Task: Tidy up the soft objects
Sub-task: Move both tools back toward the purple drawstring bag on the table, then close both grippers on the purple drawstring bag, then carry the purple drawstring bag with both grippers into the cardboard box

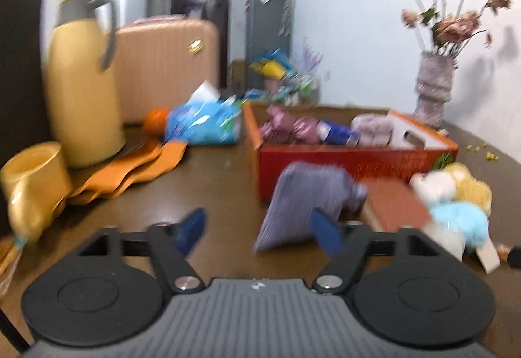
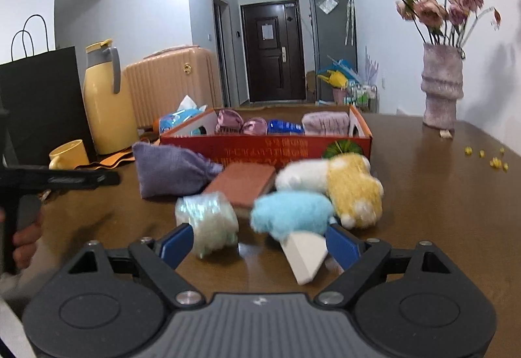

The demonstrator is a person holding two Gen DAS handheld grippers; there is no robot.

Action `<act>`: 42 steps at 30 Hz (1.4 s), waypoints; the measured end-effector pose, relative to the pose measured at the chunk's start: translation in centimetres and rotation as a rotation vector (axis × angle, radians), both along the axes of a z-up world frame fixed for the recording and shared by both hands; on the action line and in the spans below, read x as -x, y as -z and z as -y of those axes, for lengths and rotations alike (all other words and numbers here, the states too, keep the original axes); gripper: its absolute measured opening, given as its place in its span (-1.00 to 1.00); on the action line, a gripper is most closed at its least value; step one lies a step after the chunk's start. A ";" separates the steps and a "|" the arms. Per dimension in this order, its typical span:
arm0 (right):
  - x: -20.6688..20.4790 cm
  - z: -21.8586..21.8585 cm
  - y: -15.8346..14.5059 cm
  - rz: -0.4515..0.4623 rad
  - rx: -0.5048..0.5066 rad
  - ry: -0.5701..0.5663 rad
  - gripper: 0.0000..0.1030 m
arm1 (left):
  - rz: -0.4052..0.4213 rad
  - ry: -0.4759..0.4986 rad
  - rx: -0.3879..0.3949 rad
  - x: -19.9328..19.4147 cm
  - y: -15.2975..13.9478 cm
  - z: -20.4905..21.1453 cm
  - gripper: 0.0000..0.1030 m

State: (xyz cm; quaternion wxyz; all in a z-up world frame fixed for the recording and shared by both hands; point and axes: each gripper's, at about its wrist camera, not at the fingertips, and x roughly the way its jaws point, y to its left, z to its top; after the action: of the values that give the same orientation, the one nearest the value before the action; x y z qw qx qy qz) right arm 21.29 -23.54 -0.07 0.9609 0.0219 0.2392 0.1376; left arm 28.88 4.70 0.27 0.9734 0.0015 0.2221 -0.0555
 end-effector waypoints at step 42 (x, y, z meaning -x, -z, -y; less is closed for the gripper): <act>-9.0 -17.7 2.8 -0.204 0.029 -0.315 -0.45 | -0.221 -0.072 0.378 7.5 3.3 -8.9 -0.57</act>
State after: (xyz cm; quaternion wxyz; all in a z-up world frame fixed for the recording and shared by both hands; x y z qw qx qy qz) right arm 30.31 -5.80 -2.87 0.8985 -0.0157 0.3379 0.2798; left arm 21.36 13.61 -3.02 0.9274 -0.1951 0.3132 -0.0611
